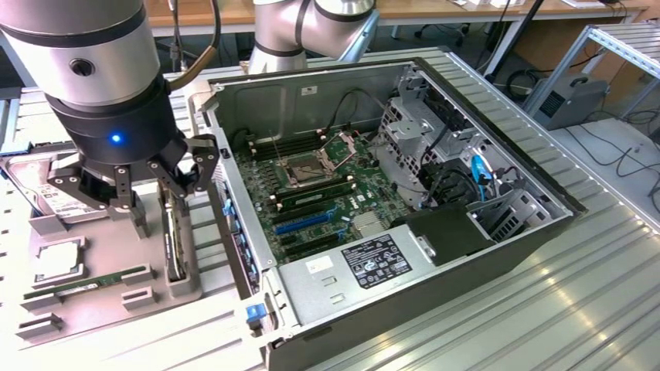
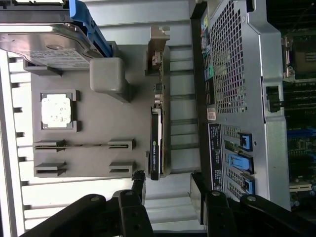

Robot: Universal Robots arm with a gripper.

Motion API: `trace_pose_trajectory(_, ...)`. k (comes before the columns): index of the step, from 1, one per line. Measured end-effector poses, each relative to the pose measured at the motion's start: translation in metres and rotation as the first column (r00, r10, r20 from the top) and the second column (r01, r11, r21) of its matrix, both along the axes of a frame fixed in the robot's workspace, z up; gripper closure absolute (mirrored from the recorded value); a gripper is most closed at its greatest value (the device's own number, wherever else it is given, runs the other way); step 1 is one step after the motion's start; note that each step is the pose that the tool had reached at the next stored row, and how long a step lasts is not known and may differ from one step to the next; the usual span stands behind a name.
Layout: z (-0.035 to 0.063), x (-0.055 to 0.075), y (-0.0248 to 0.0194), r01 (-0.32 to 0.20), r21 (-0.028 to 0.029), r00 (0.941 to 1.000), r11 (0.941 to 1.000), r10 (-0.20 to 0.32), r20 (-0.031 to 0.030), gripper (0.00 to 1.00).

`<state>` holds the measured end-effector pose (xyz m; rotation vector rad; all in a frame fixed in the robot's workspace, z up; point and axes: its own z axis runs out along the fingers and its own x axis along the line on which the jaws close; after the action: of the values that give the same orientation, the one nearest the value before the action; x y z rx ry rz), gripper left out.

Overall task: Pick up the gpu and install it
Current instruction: 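Pick up the gpu and move the gpu toward the slot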

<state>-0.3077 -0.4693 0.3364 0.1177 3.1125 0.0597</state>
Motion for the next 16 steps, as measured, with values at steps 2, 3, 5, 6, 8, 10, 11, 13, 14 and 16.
trace_pose_trajectory(2, -0.0003, 0.0, 0.0, 0.0, -0.0001, 1.0, 1.0, 0.0, 0.0, 0.5)
trace_pose_trajectory(3, -0.0005, 0.0, 0.0, 0.0, -0.0001, 1.0, 1.0, 0.0, 0.0, 0.5)
trace_pose_trajectory(5, -0.0019, 0.0, 0.0, 0.0, -0.0001, 1.0, 1.0, 0.0, 0.0, 0.5)
trace_pose_trajectory(6, -0.0033, 0.0, 0.0, 0.0, -0.0001, 1.0, 1.0, 0.0, 0.0, 0.5)
trace_pose_trajectory(8, -0.0036, 0.0, 0.0, 0.0, 0.0, 1.0, 1.0, 0.0, 0.0, 0.5)
trace_pose_trajectory(10, -0.0039, 0.0, 0.0, 0.0, -0.0001, 1.0, 1.0, 0.0, 0.0, 0.5)
trace_pose_trajectory(11, -0.0066, 0.0, 0.0, 0.0, 0.0, 1.0, 1.0, 0.0, 0.0, 0.5)
trace_pose_trajectory(13, -0.0089, 0.0, 0.0, 0.0, -0.0001, 1.0, 1.0, 0.0, 0.0, 0.5)
trace_pose_trajectory(14, -0.009, 0.0, 0.0, 0.0, 0.0, 1.0, 1.0, 0.0, 0.0, 0.5)
trace_pose_trajectory(16, -0.0094, 0.0, 0.0, 0.0, 0.0, 1.0, 1.0, 0.0, 0.0, 0.5)
